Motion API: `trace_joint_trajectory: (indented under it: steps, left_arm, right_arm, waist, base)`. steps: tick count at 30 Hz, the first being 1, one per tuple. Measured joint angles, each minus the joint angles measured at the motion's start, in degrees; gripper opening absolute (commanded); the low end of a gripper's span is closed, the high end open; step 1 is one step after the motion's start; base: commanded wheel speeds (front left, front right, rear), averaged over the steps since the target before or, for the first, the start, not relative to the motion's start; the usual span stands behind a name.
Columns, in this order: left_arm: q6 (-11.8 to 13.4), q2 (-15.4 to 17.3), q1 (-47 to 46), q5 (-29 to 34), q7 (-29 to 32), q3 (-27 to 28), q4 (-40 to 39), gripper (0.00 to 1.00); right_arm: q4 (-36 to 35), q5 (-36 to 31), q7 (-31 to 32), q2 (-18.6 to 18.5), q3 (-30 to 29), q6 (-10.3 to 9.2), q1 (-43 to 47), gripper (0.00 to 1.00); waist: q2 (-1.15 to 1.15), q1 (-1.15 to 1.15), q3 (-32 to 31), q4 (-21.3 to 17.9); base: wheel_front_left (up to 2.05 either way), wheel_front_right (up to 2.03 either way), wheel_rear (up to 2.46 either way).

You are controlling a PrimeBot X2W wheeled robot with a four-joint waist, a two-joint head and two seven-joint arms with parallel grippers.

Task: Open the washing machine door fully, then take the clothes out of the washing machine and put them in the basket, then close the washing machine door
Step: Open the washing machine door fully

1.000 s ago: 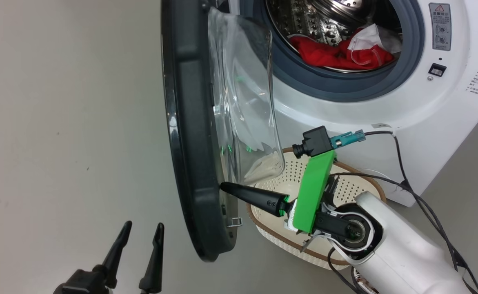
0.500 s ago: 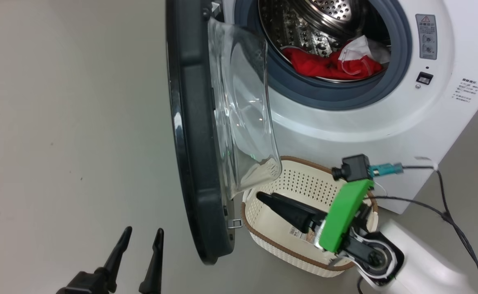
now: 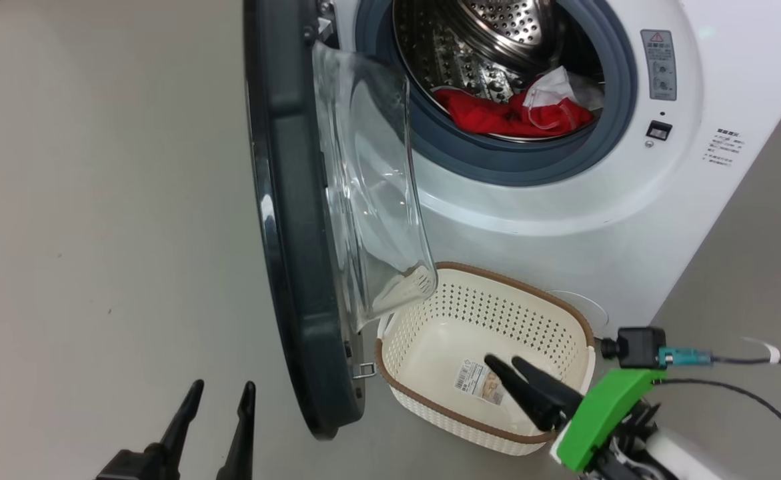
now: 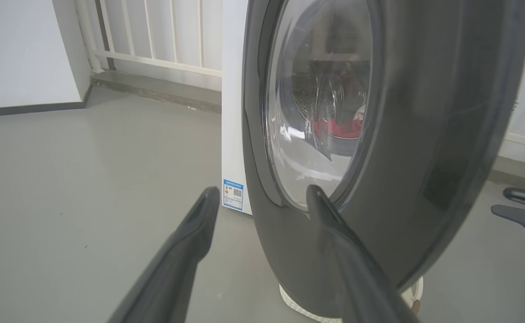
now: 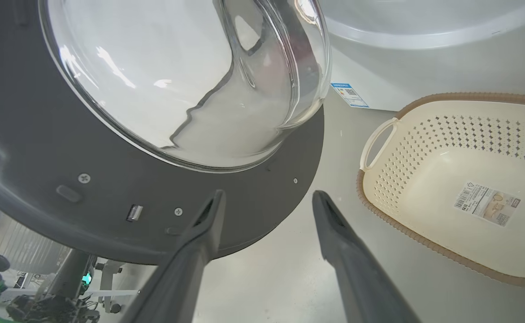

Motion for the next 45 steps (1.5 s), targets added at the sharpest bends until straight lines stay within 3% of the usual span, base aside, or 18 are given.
trace_joint_trajectory:
  steps: [8, 15, 21, 31, 36, 45]
  left_arm:
    - [0.0, 0.0, 0.1, 0.0, 0.0, 0.8, 0.7, 1.00]
    - [-0.1, 0.0, 0.1, 0.0, 0.0, 1.3, 0.7, 1.00]
    - [-0.1, 0.0, 0.1, 0.0, 0.0, 1.7, 0.7, 1.00]
    - [-0.1, 0.0, 0.0, 0.0, 0.0, 1.9, 0.7, 1.00]
    - [-0.1, 0.0, 0.0, 0.0, 0.0, 1.9, 0.5, 1.00]
    - [-0.1, -0.1, 0.0, 0.0, 0.0, 1.7, 0.4, 1.00]
  right_arm:
    - [4.4, -4.2, -8.0, -1.4, 4.3, 0.00, 1.0, 1.00]
    - [8.9, -11.8, -13.6, -1.8, 3.9, 0.01, 0.8, 1.00]
    - [6.6, -27.1, -13.7, 0.2, -8.2, 0.01, 1.5, 1.00]
    - [-2.2, -48.7, -14.0, 6.4, -24.3, 0.01, 11.0, 1.00]
    - [-6.1, -54.9, -14.0, 9.3, -30.8, 0.01, 14.2, 1.00]
    - [-4.2, -58.7, -14.0, 11.6, -33.4, 0.01, 18.1, 1.00]
  waist:
    - [0.00, 0.00, -0.1, -1.1]
    - [0.00, -0.01, 0.1, -1.6]
    - [0.00, 0.00, 0.7, -2.1]
    - [0.00, 0.00, 1.5, -2.0]
    - [0.00, 0.00, 1.6, -1.8]
    - [0.00, 0.00, 1.5, -1.5]
  base:
    - [0.00, 0.00, 0.00]
    - [0.00, 0.00, 0.00]
    - [0.00, 0.00, 0.00]
    - [0.00, 0.00, 0.00]
    - [0.00, 0.00, 0.00]
    - [0.00, 0.00, 0.00]
